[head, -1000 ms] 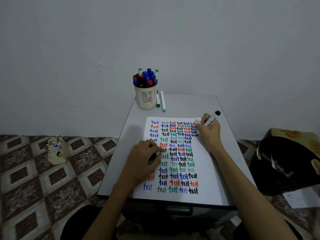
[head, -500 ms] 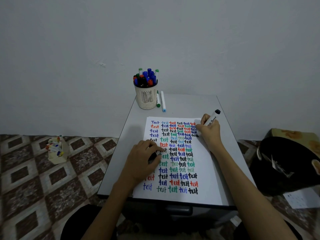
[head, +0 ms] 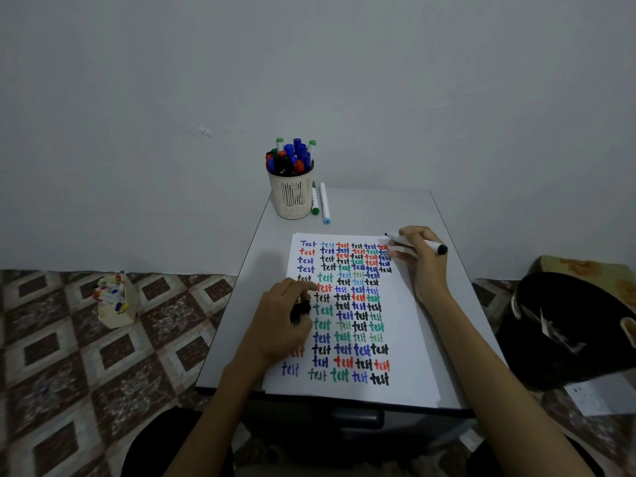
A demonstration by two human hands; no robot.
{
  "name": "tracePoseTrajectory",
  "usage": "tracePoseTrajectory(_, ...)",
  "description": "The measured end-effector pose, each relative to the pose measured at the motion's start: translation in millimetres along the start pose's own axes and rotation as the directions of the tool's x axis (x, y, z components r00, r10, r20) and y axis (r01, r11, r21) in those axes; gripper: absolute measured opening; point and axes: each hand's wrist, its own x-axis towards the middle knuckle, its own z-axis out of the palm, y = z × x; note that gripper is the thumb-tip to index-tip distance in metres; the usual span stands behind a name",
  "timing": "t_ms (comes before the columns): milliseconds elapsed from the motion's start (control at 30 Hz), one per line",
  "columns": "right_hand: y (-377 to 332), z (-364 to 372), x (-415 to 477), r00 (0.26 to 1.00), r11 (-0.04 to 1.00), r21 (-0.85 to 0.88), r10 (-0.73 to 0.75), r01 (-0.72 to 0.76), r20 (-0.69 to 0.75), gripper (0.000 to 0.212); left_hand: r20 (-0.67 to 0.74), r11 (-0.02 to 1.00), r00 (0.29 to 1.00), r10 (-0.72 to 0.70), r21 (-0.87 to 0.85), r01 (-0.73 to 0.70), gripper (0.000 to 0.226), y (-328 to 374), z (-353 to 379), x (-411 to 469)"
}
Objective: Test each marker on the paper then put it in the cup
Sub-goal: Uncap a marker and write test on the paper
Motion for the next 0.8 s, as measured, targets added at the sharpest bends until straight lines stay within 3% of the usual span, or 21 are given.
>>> tracePoseTrajectory(167,-8.6,6.5,-21.6,0.979,0.988,0.09,0.106,-0.123,0.175,0.014,-0.075,0.969,0.997,-0.035,-0.245,0.016,0.037,1.7,-8.7,-0.4)
tracePoseTrajectory(267,-14.1,13.3,-42.9,0.915,0.983,0.068,0.134,-0.172,0.38,0.008,-0.077,0.895,0.988,-0.134,-0.438,0.087,0.03,-0.1,-14.6,-2.8)
tracePoseTrajectory(400,-15.7,19.3,-60.0,0.83,0.956,0.101,0.183,-0.274,0.527,0.015,-0.045,0.837,0.987,-0.157,-0.537,0.109,0.025,1.5,-16.8,-4.1)
tracePoseTrajectory(600,-13.3,19.1,-63.4,0.81,0.945,0.093,0.216,-0.314,0.545,0.012,-0.02,0.772,0.987,-0.159,-0.625,0.112,0.023,-0.2,-17.4,-6.1)
tracePoseTrajectory(800,-10.7,19.7,-64.6,0.792,0.955,0.03,0.228,-0.296,0.566,0.012,-0.023,0.774,0.989,-0.143,-0.626,0.098,0.023,2.7,-16.4,-4.7)
